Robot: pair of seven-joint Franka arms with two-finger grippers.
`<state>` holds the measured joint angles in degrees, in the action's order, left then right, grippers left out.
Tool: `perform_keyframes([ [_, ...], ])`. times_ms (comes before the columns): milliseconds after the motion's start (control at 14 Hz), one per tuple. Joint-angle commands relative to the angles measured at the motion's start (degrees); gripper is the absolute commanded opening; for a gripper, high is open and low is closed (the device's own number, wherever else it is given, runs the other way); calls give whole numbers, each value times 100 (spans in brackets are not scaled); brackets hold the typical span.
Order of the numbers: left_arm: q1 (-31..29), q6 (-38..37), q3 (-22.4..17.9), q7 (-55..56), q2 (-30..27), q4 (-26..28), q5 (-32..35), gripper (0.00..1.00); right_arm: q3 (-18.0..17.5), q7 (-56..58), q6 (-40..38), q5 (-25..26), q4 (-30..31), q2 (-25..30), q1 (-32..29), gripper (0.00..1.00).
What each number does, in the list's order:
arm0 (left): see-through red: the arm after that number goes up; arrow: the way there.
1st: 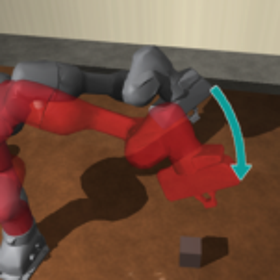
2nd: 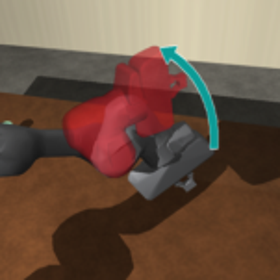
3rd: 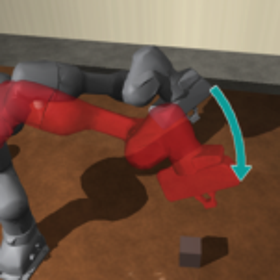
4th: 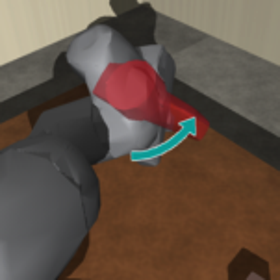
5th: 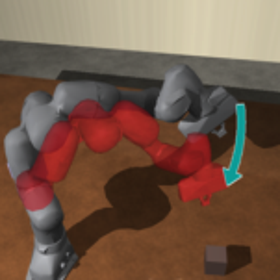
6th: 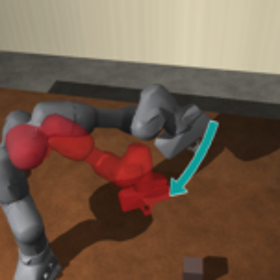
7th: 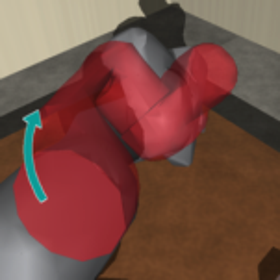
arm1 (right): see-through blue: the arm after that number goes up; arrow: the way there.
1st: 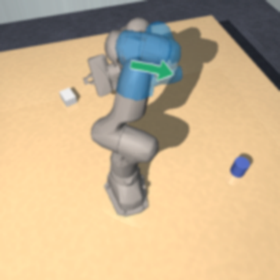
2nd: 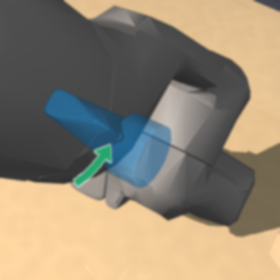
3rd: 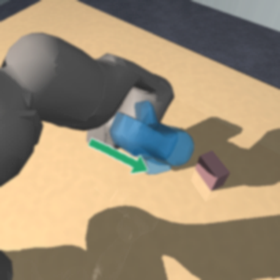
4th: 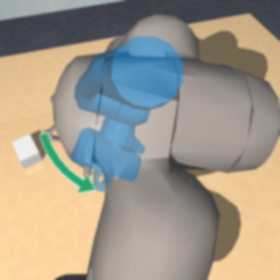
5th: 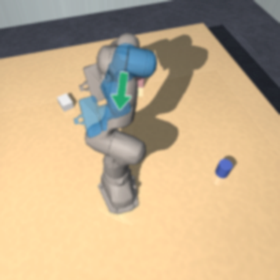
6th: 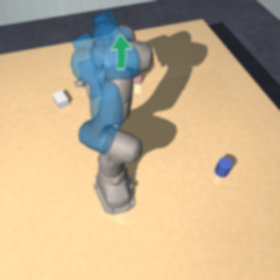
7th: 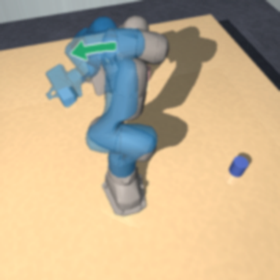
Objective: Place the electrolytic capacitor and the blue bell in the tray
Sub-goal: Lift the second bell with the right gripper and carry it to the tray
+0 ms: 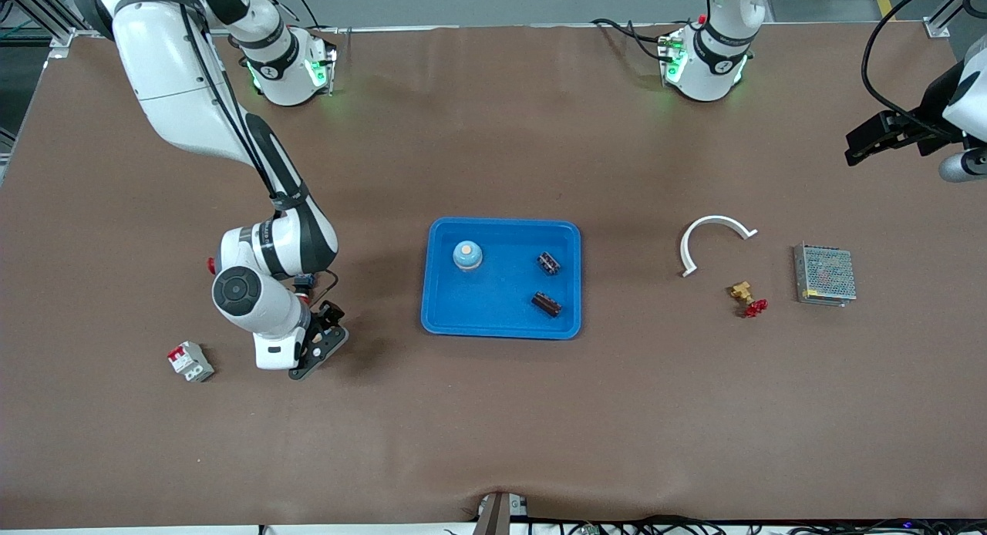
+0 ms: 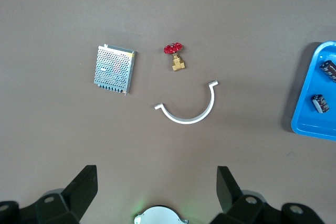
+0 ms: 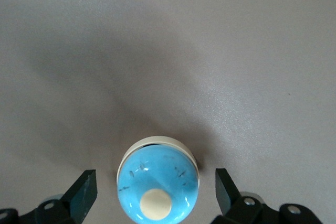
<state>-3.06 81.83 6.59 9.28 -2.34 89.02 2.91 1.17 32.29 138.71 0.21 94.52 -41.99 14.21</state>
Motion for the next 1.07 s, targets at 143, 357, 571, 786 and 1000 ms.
perform_keyframes([
  [143, 51, 79, -17, -41, -196, 221, -98, 100, -20, 76, 139, -100, 49, -37, -32, 100],
  [357, 59, 149, 1, -49, -196, 229, -98, 100, -20, 76, 139, -100, 49, -46, -41, 100],
  [571, 51, 184, 53, -58, -187, 221, -98, 100, -20, 67, 139, -100, 49, -46, -50, 100],
  [786, 51, 202, 53, -76, -187, 229, -98, 100, -20, 67, 139, -100, 49, -46, -59, 82],
  [1000, 60, 193, 62, -84, -170, 230, -98, 100, -20, 58, 139, -100, 49, -46, -59, 67],
])
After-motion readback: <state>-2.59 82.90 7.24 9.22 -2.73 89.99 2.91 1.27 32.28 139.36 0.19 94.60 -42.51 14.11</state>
